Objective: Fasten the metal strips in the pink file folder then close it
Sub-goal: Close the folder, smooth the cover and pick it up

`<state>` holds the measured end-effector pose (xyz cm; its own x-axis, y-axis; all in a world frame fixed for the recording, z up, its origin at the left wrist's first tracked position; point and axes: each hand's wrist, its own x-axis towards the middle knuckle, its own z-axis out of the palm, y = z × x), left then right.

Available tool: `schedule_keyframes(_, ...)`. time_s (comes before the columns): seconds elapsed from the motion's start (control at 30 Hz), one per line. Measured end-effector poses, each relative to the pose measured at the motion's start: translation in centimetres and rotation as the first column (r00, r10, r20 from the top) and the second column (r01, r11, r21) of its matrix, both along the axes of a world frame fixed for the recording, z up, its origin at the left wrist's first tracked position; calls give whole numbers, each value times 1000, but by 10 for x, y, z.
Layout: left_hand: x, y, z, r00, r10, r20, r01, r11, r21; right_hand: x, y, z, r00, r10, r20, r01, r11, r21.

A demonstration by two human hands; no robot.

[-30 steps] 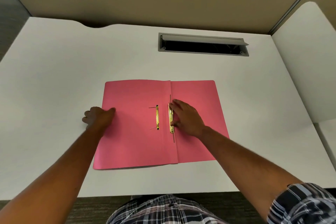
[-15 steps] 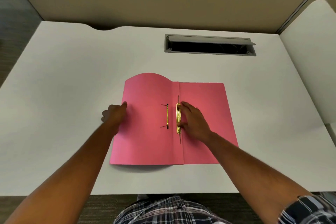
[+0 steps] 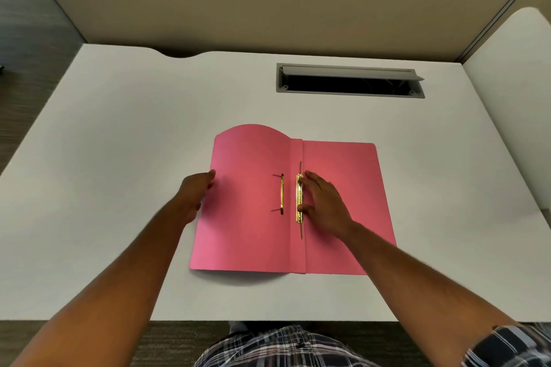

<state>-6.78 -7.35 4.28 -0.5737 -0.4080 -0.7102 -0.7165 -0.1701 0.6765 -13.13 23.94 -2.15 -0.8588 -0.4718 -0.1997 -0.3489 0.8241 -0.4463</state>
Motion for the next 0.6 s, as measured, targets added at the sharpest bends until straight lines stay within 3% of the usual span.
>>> schedule_keyframes(0.23, 0, 21, -3, 991, -103, -83, 105, 994, 14, -3, 2, -5, 1000, 14, -22, -14, 1000, 7)
schedule_keyframes(0.43, -4, 17, 5, 988, -24, -153, 38, 995, 89, -3, 3, -8, 999, 14, -33, -14, 1000, -7)
schedule_keyframes(0.6, 2, 6, 12, 954, 31, -299, 3, 993, 114, 3, 4, -3, 997, -72, -34, 69, 992, -103)
